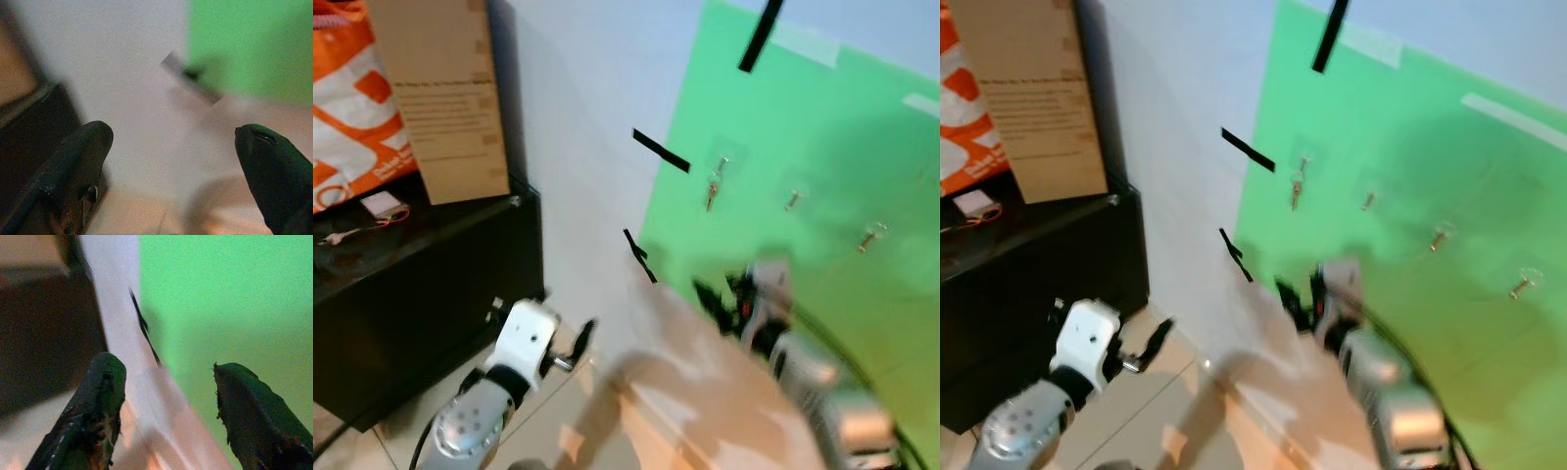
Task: Hang keys on a hook
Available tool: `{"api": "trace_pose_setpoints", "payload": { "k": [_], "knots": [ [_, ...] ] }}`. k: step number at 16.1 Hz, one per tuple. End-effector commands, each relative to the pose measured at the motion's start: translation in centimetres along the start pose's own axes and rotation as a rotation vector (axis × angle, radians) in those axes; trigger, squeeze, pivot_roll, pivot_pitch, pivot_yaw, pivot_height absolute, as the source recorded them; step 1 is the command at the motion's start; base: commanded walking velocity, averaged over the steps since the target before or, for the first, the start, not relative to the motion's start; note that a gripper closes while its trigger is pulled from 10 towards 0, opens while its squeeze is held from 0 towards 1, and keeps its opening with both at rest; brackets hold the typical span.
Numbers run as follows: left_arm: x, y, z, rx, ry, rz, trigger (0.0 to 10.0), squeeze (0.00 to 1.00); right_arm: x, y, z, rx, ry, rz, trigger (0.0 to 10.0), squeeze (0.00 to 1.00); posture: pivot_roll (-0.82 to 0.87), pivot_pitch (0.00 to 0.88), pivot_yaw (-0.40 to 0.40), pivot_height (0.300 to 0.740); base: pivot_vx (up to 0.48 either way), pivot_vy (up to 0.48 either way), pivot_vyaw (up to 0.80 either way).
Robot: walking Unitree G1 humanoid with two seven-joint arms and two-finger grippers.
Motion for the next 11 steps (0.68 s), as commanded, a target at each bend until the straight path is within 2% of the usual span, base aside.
{"api": "trace_pose_setpoints", "payload": {
  "k": [1, 3, 5, 7, 11],
  "knots": [
    [-1.8, -0.1, 0.1, 0.059, -0.054, -0.007, 10.0, 0.00, -2.3, 1.7, -0.1, -0.079, -0.050, -0.002, 10.0, 1.00, 0.08, 0.000, -0.142, 0.740, 0.000, 0.000, 0.00],
    [-5.0, -0.1, 0.3, 0.119, -0.148, -0.095, 10.0, 0.00, -6.8, 2.6, 0.0, -0.122, -0.193, 0.000, 10.0, 1.00, 0.07, 0.000, -0.138, 0.740, 0.000, 0.000, 0.00],
    [-6.4, 0.3, 0.5, 0.121, -0.189, -0.133, 10.0, 0.00, -8.4, 2.6, 0.3, -0.122, -0.244, -0.028, 10.0, 1.00, 0.08, 0.000, -0.140, 0.740, 0.000, 0.000, 0.00],
    [-8.6, 1.0, 1.3, 0.122, -0.268, -0.161, 10.0, 0.00, -10.0, 2.2, 1.0, -0.090, -0.312, -0.030, 10.0, 1.00, 0.07, 0.000, -0.143, 0.740, 0.000, 0.000, 0.80],
    [-8.7, 1.2, 2.2, 0.101, -0.260, -0.156, 10.0, 0.00, -11.6, 2.0, 1.5, -0.049, -0.381, -0.037, 10.0, 1.00, 0.07, 0.000, -0.132, 0.740, 0.000, 0.000, 0.80]
  ]
}}
Point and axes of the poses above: a point about 5 cm out from each wrist's last joint towards the gripper, its own z axis pointing out of the wrist towards the gripper, its own x axis along the axis of the wrist's last joint, y = z × x, the point moved 3 cm from there along z, pointing out of the wrist towards the gripper, and after that the axes turned 6 degrees about z, right-handed, at the moved point
